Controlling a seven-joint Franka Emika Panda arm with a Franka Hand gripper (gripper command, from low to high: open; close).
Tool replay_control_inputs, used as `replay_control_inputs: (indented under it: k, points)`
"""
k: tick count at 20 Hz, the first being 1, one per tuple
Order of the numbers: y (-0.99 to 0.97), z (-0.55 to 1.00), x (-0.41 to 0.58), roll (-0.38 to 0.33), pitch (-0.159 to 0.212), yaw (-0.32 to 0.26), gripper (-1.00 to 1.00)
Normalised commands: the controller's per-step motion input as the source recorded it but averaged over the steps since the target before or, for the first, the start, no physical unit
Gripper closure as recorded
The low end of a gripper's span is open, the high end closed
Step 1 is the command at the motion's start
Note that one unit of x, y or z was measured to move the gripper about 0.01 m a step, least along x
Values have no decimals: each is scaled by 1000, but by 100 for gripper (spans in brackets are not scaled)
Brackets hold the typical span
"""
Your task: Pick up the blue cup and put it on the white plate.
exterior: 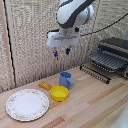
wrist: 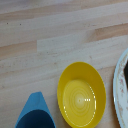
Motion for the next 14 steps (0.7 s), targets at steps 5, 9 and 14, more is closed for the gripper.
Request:
replay_control_inputs:
  k: [5, 9, 14]
  points:
    - [-827, -2, 19, 73, 0, 0, -100]
    - [-783, -4, 3, 62, 0, 0, -100]
    - [-443, -148, 0, 19, 8, 0, -100]
